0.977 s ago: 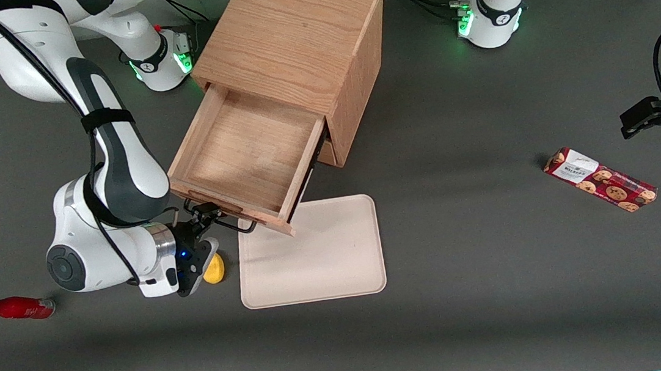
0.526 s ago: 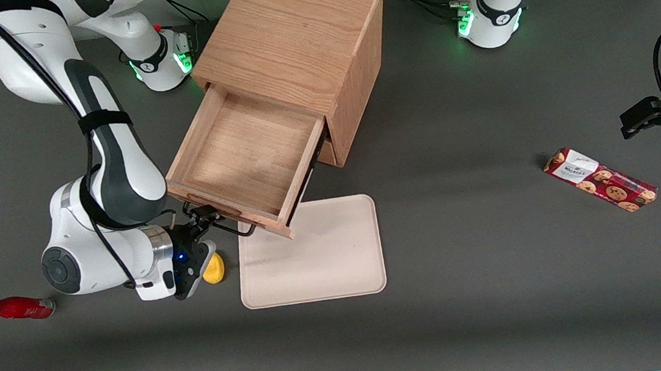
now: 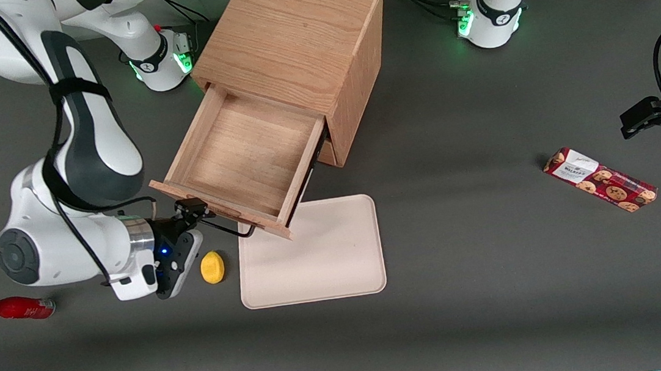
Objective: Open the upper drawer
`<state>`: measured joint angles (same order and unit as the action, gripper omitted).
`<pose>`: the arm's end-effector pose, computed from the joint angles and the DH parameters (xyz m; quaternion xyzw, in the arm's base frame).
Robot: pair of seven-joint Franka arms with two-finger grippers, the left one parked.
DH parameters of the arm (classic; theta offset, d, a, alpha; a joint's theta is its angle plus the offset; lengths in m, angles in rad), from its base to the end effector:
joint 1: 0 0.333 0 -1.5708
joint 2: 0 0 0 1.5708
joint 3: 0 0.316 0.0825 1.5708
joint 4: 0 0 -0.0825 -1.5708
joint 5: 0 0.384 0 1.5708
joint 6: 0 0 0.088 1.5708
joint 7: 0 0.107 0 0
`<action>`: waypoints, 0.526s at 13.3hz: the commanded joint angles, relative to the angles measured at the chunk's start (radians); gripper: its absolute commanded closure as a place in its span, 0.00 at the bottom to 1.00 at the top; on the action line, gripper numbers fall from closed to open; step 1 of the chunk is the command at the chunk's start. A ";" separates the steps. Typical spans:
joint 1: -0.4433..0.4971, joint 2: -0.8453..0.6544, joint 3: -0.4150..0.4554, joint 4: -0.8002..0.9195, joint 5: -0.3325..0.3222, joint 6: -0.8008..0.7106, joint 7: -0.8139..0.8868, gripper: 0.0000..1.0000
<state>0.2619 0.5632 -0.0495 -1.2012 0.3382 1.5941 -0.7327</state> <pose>0.6757 0.1899 0.4481 -0.8836 -0.4342 0.0415 0.1704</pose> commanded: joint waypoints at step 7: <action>-0.026 -0.371 0.072 -0.144 -0.299 -0.166 0.646 0.00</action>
<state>0.2467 0.2895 -0.0348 -1.2316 0.1401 1.4255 -0.2792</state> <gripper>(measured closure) 0.000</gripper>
